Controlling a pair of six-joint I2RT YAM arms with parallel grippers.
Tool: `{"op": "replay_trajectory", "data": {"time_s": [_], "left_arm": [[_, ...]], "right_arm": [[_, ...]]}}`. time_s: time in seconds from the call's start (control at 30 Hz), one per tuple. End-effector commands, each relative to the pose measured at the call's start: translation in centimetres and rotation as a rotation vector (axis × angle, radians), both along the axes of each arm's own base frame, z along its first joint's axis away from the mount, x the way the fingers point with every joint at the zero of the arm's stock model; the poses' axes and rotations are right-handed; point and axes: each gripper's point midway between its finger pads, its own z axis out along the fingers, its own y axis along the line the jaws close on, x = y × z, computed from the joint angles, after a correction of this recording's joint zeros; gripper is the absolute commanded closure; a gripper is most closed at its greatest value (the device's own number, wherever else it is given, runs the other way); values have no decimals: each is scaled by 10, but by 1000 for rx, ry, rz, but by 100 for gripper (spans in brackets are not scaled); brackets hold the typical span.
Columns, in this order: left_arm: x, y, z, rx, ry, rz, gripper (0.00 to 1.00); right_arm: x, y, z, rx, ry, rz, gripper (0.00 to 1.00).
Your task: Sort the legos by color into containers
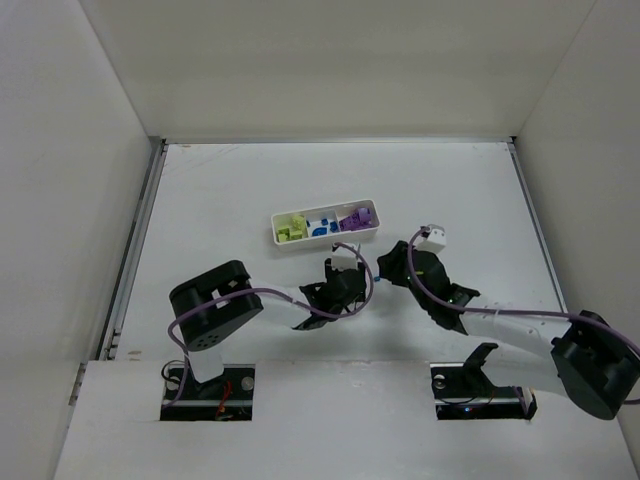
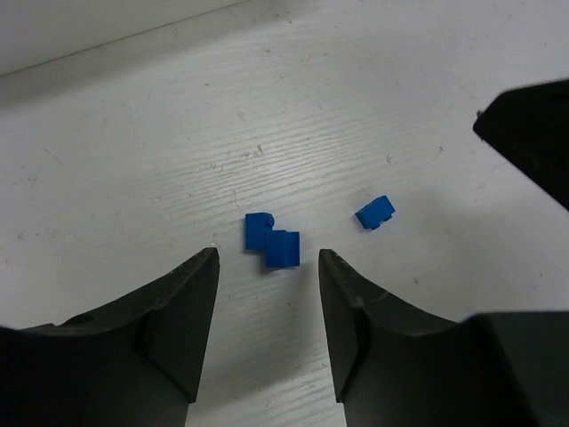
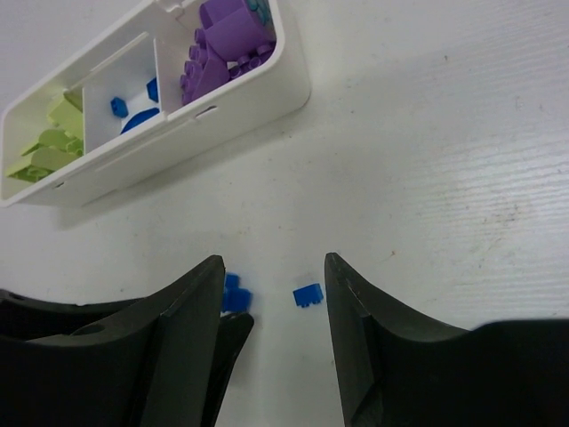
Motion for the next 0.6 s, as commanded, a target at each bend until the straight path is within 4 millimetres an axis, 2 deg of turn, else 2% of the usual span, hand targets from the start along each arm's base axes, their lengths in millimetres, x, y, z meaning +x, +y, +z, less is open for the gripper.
{"op": "replay_trajectory", "data": {"time_s": [0.0,0.23,0.43,0.57], "left_arm": [[7,2,0,29,-7,39,56],[11,-1,-6,60,-2,39,63],[14,-5,-6,66,-4,40,76],[16,-4,11,30,-20,46,82]], "right_arm": [[-2,10,19,82,-58,-1,45],[-9,0,22,103,-77,-22,45],[-12,-5,22,121,-83,-25,45],[-12,-7,19,120,-74,-34,45]]}}
